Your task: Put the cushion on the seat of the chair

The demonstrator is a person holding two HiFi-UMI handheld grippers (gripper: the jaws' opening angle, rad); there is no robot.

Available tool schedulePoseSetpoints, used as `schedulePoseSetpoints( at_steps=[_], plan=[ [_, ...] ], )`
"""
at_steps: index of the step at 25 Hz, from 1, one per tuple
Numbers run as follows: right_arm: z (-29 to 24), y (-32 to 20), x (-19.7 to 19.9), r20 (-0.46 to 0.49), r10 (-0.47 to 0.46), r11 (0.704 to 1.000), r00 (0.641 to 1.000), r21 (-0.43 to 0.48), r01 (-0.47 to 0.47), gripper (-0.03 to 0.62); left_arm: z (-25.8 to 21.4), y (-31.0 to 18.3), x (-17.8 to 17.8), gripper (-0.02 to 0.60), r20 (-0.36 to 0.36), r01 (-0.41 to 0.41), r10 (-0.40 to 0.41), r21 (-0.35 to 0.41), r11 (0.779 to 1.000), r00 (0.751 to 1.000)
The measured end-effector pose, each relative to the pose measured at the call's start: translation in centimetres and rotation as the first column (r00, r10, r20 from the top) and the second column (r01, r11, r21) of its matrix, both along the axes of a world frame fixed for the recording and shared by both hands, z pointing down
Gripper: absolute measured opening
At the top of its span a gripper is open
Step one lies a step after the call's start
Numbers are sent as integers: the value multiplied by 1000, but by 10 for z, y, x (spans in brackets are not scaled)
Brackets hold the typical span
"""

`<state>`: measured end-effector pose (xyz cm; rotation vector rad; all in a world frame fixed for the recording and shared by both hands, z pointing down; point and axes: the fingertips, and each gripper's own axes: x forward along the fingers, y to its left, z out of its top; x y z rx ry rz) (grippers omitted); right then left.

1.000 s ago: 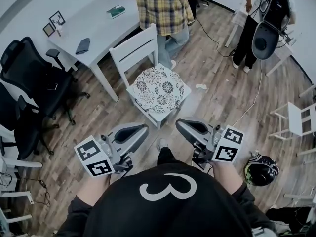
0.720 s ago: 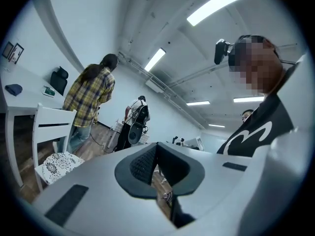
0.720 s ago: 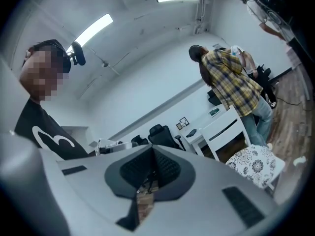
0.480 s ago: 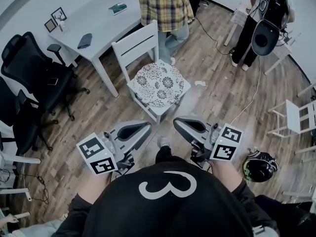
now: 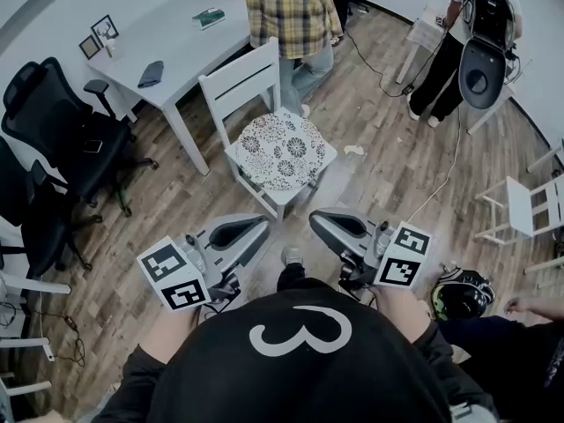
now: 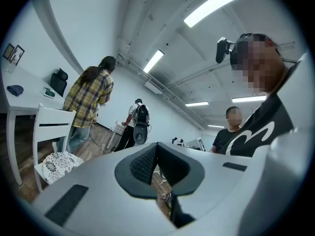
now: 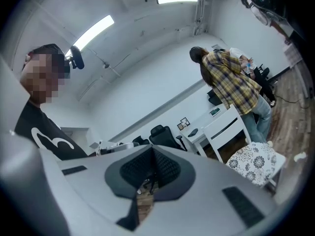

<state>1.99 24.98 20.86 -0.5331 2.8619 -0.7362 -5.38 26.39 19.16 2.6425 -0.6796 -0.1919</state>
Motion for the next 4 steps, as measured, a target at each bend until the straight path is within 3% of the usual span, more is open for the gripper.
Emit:
schedulePoseSetpoints(
  at_steps=[4],
  plan=[
    [2,3,3,5,4,1000,1000,-4,-4,6,2,5,4,14,-4,-16,16,-9,1000,1000]
  ],
)
